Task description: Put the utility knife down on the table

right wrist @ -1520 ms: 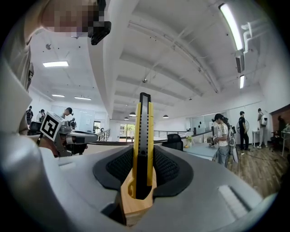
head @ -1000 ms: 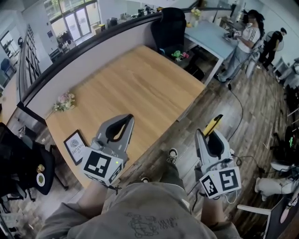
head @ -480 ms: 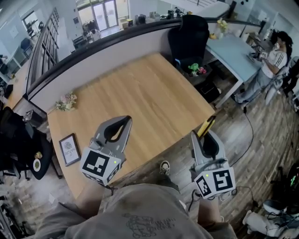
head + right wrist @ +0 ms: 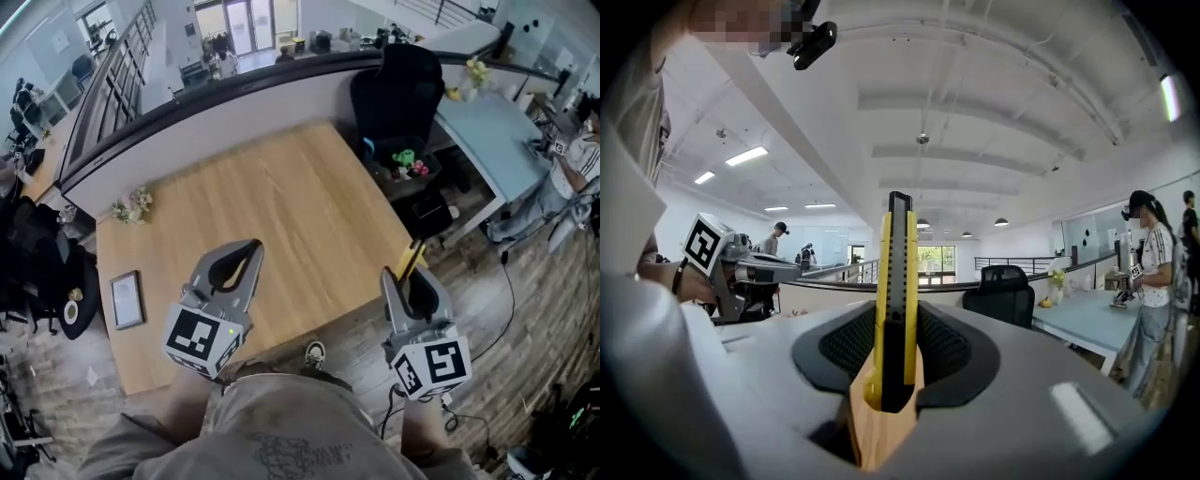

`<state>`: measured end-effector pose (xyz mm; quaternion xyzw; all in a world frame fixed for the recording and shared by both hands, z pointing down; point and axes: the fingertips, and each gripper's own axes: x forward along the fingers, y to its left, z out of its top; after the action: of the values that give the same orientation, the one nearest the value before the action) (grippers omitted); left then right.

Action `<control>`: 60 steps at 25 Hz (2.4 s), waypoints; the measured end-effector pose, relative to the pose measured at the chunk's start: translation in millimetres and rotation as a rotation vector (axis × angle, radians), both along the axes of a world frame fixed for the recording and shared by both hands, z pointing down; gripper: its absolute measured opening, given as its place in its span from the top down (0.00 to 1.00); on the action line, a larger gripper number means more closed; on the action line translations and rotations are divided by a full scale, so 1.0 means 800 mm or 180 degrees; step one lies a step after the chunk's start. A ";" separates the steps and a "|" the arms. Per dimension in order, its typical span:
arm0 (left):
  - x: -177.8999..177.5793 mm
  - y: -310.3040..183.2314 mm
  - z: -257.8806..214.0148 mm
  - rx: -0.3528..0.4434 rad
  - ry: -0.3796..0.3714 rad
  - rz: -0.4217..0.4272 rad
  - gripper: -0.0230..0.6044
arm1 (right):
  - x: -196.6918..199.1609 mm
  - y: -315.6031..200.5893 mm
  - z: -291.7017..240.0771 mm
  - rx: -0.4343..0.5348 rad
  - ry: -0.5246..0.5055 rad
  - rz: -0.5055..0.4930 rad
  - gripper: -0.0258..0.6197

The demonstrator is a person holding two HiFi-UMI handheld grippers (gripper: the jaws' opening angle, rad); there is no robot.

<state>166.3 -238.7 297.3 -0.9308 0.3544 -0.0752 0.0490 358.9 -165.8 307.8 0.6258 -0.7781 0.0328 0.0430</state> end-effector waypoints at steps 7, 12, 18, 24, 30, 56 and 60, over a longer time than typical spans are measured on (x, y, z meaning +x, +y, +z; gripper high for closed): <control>0.017 -0.025 0.005 -0.0071 -0.0018 -0.0187 0.97 | 0.028 -0.041 0.016 -0.0099 -0.0085 -0.0141 0.75; -0.002 -0.044 0.009 -0.0081 -0.0026 -0.0295 0.97 | 0.017 -0.067 0.021 -0.0123 -0.0123 -0.0226 0.75; -0.040 -0.059 0.010 -0.0118 0.0037 -0.0354 0.97 | -0.011 -0.082 0.035 -0.0254 -0.0164 -0.0226 0.75; -0.067 -0.074 0.020 -0.0164 0.0049 -0.0423 0.97 | -0.034 -0.102 0.043 -0.0333 -0.0075 -0.0271 0.75; -0.086 -0.111 0.027 -0.0207 0.0117 -0.0555 0.97 | -0.049 -0.164 0.037 -0.0399 0.0132 -0.0380 0.75; -0.086 -0.303 0.234 -0.1110 -0.0090 -0.0681 0.97 | -0.089 -0.450 0.400 -0.2423 0.0646 -0.0716 0.75; -0.091 -0.314 0.292 -0.1425 -0.0123 -0.0769 0.97 | -0.083 -0.437 0.463 -0.2748 0.0626 -0.0678 0.75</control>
<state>93.4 -490.1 531.2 -0.8677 0.4366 -0.1749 -0.1610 292.3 -515.2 678.3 0.4671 -0.7454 0.2900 0.3768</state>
